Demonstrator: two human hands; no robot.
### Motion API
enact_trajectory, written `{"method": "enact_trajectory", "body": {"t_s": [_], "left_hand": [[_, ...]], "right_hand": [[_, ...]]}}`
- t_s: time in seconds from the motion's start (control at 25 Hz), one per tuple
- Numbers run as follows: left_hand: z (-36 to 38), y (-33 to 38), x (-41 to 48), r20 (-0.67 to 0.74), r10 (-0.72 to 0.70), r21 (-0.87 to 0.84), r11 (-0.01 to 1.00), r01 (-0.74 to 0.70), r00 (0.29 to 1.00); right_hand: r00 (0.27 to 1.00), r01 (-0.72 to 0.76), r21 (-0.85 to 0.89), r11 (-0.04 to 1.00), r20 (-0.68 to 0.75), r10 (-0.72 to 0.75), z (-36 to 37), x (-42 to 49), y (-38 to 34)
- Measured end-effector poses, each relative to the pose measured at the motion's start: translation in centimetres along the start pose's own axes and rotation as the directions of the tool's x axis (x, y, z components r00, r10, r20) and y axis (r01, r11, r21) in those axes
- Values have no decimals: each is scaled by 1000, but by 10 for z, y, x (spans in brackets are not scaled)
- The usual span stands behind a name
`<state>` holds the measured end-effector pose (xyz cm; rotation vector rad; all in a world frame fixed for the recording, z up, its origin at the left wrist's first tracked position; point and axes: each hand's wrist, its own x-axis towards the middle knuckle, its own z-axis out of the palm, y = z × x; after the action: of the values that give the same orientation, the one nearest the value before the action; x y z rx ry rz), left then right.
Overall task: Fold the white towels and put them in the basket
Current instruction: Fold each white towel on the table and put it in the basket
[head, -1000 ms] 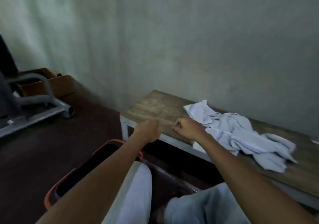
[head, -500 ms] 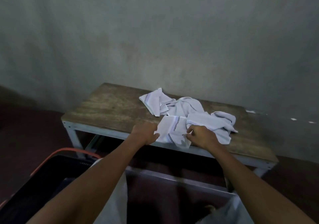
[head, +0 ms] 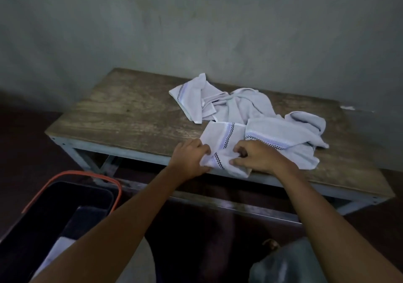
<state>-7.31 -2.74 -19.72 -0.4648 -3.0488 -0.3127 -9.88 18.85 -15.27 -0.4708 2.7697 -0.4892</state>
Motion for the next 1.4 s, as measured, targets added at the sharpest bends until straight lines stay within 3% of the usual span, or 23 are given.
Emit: {"method": "enact_trajectory", "body": {"t_s": [0.24,0.36,0.52,0.72,0.92,1.04,1.16,1.28,1.4], "left_hand": [[-13,17,-5,191,-182,-105,973,205,965],[-15,12,13,104,-212,-203,952,229,972],[-10,-1,65,-20,-84,-218,973,78,996],[-2,-5,119,56,-27,-63,998,31,998],[3,-10,128,1,-26,67,997,26,1000],[-9,-7,124,-36,-25,54,998,27,999],[-46,-11,114,-74,-40,-50,998,36,996],[-105,-17,99,-131,-49,-134,990,31,990],[-176,-15,81,-243,8,-163,985,-49,970]], "right_hand": [[992,-64,-82,995,-115,54,14,-4,-14],[952,-93,-235,968,-305,17,7,10,-19],[900,-132,-384,914,-432,-51,-14,52,-12],[930,-156,-503,850,-365,-45,-15,87,9],[950,-157,-522,838,-312,-16,-16,97,19],[952,-131,-486,864,-306,-27,-24,94,16],[960,-12,-260,966,-275,-62,-47,80,9],[968,57,-43,997,-244,-65,-84,57,-12],[971,68,-70,995,-223,-82,-134,28,-42]]}}
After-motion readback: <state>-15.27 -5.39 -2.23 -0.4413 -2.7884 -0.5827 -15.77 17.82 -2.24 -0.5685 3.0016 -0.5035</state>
